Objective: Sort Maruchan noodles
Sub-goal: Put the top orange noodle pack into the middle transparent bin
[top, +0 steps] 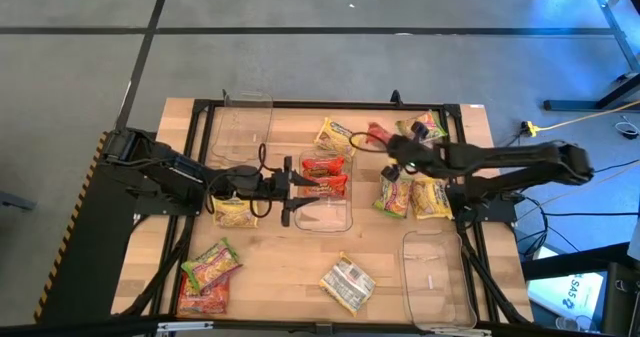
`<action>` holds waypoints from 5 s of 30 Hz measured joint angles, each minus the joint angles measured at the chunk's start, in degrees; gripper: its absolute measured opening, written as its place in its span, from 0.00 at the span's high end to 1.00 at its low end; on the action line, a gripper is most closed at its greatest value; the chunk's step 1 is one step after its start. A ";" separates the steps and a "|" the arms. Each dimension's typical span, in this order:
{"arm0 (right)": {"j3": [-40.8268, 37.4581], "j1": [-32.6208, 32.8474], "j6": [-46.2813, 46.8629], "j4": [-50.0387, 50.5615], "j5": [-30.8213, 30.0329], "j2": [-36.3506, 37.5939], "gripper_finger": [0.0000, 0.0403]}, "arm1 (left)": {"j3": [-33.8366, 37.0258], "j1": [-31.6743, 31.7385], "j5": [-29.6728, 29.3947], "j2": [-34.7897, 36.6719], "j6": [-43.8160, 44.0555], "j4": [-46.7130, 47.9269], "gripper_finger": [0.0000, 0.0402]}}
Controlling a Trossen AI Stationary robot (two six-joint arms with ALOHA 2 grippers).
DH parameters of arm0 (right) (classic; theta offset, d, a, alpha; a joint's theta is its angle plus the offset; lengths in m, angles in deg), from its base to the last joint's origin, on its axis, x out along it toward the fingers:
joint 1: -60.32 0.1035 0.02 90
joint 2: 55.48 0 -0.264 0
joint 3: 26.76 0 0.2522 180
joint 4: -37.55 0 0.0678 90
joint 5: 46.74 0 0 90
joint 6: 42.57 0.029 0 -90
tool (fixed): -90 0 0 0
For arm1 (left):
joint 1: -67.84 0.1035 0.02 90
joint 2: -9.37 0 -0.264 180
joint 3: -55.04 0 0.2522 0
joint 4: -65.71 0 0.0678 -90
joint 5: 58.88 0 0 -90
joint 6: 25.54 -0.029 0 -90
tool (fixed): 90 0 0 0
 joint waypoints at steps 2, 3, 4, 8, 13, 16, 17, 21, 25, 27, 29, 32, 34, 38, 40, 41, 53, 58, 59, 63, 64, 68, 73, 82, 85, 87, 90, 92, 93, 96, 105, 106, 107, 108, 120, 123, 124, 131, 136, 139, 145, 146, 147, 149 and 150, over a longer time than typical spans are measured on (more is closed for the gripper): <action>0.00 3.06 0.06 -0.09 -0.10 2.10 0.92 | 0.00 0.00 0.00 0.00 0.51 0.00 0.56; 0.00 4.44 0.08 -0.21 -0.03 2.89 0.92 | 0.00 0.00 0.00 0.00 1.24 0.00 0.56; 0.00 5.71 0.14 0.01 0.05 3.66 0.92 | 0.00 0.00 0.00 0.00 1.56 -0.03 0.56; 0.00 9.97 0.25 -0.10 -0.06 4.99 0.92 | 0.00 0.00 0.00 0.00 4.10 -0.10 0.56; 0.00 14.04 0.06 -0.71 -0.07 5.03 0.92 | 0.00 0.00 0.00 0.00 7.54 -0.04 0.56; 0.00 16.57 -0.14 -1.12 -0.07 5.03 0.92 | 0.00 0.00 0.00 0.00 9.63 -0.04 0.56; 0.00 17.50 -0.40 -1.55 -0.10 5.03 0.92 | 0.00 0.00 0.00 0.00 10.40 -0.02 0.56; 0.00 21.86 -3.42 -4.95 -0.12 4.70 0.92 | 0.00 -0.02 -0.15 0.00 13.70 -0.02 0.56; 0.00 25.64 -7.84 -7.93 -0.05 3.20 0.92 | 0.00 0.17 -1.40 0.00 17.91 0.02 0.56; 0.00 27.55 -10.10 -9.10 -0.31 2.01 0.92 | 0.00 0.30 -1.40 0.00 19.81 0.15 0.55; 0.00 29.19 -13.14 -10.27 -0.37 0.46 0.92 | 0.00 0.76 0.09 0.00 21.90 0.69 0.53; 0.00 31.88 -19.23 -13.34 -1.49 -2.16 0.92 | 0.00 1.39 1.88 0.00 24.53 0.94 0.48; 0.00 33.61 -24.57 -15.77 -2.44 -4.44 0.92 | 0.00 2.10 3.48 0.00 26.88 0.94 0.45; 0.00 37.78 -38.28 -20.90 -5.62 -9.48 0.92 | 0.00 3.69 6.25 0.00 32.16 0.93 0.39; 0.00 39.72 -45.56 -23.04 -8.85 -12.25 0.92 | 0.00 4.57 8.24 0.00 35.97 0.92 0.38; 0.00 40.46 -49.24 -24.35 -10.85 -13.57 0.92 | 0.00 5.01 9.18 0.00 37.39 0.92 0.38; 0.00 41.43 -83.21 -42.54 -23.53 -22.12 0.92 | -3.52 6.82 18.55 -0.02 44.78 3.33 0.39; 0.00 41.45 -84.03 -45.30 -24.48 -22.12 0.92 | -5.94 6.78 18.23 -0.02 43.46 9.87 0.39; 0.00 41.54 -83.93 -45.44 -24.45 -22.12 0.92 | -6.21 6.70 17.81 -0.02 43.20 11.07 0.39; 0.00 41.54 -82.63 -45.49 -23.29 -22.12 0.92 | -6.94 6.49 17.62 -0.07 43.25 11.59 0.39; 0.00 41.54 -82.75 -45.51 -23.24 -22.12 0.92 | -7.09 6.49 17.66 -0.07 43.38 11.85 0.39; 0.00 40.45 -82.98 -45.64 -20.15 -22.12 0.92 | -8.19 6.49 17.73 -0.41 44.51 13.29 0.39; 0.00 38.72 -84.72 -46.58 -18.76 -22.12 0.92 | -11.85 6.35 20.99 -4.32 44.78 13.10 0.39; 0.02 38.92 -88.05 -48.32 -18.43 -22.08 0.92 | -18.99 6.49 26.81 -12.14 44.82 13.99 0.39; 0.02 38.92 -88.03 -48.35 -18.27 -22.05 0.92 | -20.06 6.49 27.36 -12.92 44.78 14.99 0.39; 0.02 38.90 -87.92 -48.34 -18.14 -22.05 0.92 | -20.39 6.48 27.41 -12.90 44.61 16.24 0.41; 0.02 38.82 -87.04 -47.49 -15.80 -22.05 0.92 | -20.41 6.45 27.47 -12.87 43.65 17.23 0.48; 0.02 38.84 -87.08 -47.43 -14.39 -22.05 0.92 | -20.41 6.40 27.67 -12.87 43.40 17.44 0.53; 0.02 38.92 -86.92 -47.43 -14.20 -22.05 0.92 | -20.41 6.40 27.69 -12.87 43.16 17.35 0.55; 0.02 38.92 -84.21 -47.43 -13.84 -22.05 0.92 | -20.41 6.40 27.59 -12.87 42.26 17.32 0.59; 0.02 38.90 -73.53 -47.69 -15.01 -22.05 0.67 | -20.41 6.40 26.46 -12.85 40.48 16.49 0.61; 0.02 38.92 -72.41 -47.66 -15.83 -22.05 0.64 | -20.41 6.40 26.12 -12.83 40.28 16.44 0.61; 0.02 39.07 -71.41 -47.60 -16.68 -22.05 0.60 | -20.43 6.44 26.02 -12.83 40.12 16.39 0.61; 0.02 39.54 -70.66 -47.54 -18.08 -22.05 0.57 | -20.44 6.55 25.95 -12.80 39.99 16.37 0.62; 0.02 45.05 -64.64 -44.24 -36.73 -18.81 0.50 | -20.52 7.80 25.18 -8.62 34.06 17.16 0.64; 0.02 45.04 -54.74 -36.02 -37.52 -16.21 0.51 | -20.39 7.80 24.94 -7.07 31.93 18.25 0.66; 0.02 44.95 -50.50 -31.98 -37.56 -15.07 0.51 | -20.41 7.78 24.48 -6.68 31.24 17.88 0.67; 0.00 44.93 -24.11 -10.32 -34.44 -7.39 0.51 | -20.48 8.16 22.55 -4.48 27.97 19.79 0.67; 0.00 44.93 -9.16 0.81 -29.63 -3.05 0.51 | -20.44 8.46 20.54 -4.33 25.30 20.17 0.67; -0.37 44.93 3.24 11.87 -27.61 0.16 0.51 | -20.44 8.41 19.31 -4.33 22.66 19.96 0.67; -5.82 44.93 27.45 21.82 -25.79 9.40 0.51 | -20.44 6.82 13.39 -4.45 11.87 19.65 0.67; -7.03 44.91 29.73 20.84 -24.78 11.14 0.51 | -20.44 6.21 11.93 -4.63 10.45 19.47 0.67; -8.19 44.89 31.46 18.84 -23.49 12.71 0.51 | -20.44 5.55 10.36 -4.74 8.94 19.56 0.67; -10.85 44.82 32.98 14.02 -21.50 15.21 0.51 | -20.44 4.14 6.72 -4.83 5.60 19.57 0.67; -12.12 44.81 33.04 10.69 -20.77 15.98 0.51 | -20.44 3.44 5.06 -4.81 4.11 19.39 0.67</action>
